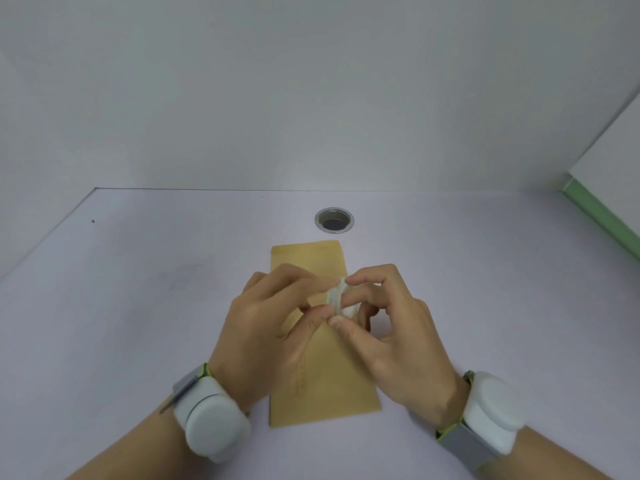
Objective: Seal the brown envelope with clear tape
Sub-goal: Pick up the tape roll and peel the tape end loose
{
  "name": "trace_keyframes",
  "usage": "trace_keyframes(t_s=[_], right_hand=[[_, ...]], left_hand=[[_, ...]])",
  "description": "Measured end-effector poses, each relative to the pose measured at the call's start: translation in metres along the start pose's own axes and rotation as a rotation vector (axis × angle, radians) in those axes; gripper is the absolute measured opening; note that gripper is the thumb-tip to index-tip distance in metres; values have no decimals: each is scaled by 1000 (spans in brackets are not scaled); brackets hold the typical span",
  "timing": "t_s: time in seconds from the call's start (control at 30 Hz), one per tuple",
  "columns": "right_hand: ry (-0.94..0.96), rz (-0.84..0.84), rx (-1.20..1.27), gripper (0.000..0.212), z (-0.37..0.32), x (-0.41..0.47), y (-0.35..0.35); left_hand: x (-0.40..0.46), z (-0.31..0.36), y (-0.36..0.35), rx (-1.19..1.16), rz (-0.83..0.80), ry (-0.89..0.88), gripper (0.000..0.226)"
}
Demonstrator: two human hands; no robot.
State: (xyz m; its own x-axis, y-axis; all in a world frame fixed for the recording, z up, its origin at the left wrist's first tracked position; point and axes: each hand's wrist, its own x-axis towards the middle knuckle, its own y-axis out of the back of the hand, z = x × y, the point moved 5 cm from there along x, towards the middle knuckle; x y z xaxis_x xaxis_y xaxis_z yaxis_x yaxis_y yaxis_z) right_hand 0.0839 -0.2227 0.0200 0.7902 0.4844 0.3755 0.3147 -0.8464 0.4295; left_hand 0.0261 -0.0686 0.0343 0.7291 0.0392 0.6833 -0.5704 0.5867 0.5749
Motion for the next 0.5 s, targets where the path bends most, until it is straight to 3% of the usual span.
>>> trace_keyframes(t_s=[0.33,0.5], right_hand=[[8,5,-22,41,0,-2,1],[10,12,-35,41,-1,-2,2]], left_hand=[[0,6,7,79,123,-141,6],[3,2,3,-56,50,56,8]])
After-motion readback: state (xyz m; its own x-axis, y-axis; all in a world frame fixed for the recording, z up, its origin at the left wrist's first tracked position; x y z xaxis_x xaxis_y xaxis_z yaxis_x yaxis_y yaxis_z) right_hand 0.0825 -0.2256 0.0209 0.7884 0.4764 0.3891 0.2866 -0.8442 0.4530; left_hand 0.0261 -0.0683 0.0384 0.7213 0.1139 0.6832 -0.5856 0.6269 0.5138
